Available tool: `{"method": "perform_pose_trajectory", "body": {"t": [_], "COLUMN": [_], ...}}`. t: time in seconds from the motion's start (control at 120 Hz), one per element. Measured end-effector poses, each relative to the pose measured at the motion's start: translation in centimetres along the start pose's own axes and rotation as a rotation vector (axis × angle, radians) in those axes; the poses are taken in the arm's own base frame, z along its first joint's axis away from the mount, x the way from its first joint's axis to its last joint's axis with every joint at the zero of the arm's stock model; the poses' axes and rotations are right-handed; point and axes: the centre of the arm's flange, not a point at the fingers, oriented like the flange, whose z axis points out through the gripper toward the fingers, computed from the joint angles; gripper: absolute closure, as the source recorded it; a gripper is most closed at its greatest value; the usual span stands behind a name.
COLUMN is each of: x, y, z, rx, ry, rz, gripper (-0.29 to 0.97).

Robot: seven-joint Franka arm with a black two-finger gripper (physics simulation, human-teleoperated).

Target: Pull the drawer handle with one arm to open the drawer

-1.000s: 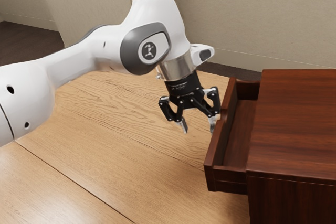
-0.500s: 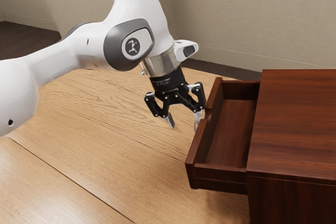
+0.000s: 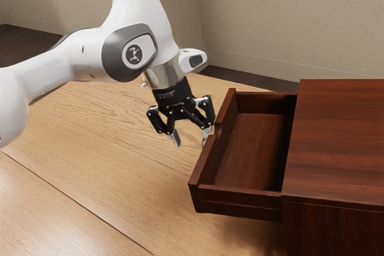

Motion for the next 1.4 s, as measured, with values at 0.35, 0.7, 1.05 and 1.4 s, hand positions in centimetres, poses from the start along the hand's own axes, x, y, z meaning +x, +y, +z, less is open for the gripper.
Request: {"method": "perform_pose_trajectory", "body": {"t": [0.35,0.7,1.05,1.4], "x": [0.7,0.1,-0.7,-2.7], "y": [-2.9,-4.2,-5.0,-4.3], "z": [-0.4,-0.7,-5.6,-8.8], "rx": [0.002,0.005,-0.057,-0.114], "ry": [-0.001,-0.008,0.059,0.064], "rz": [0.009,0.053,0.080,0.121], "gripper": [0.24,0.24,0.23,0.07]}}
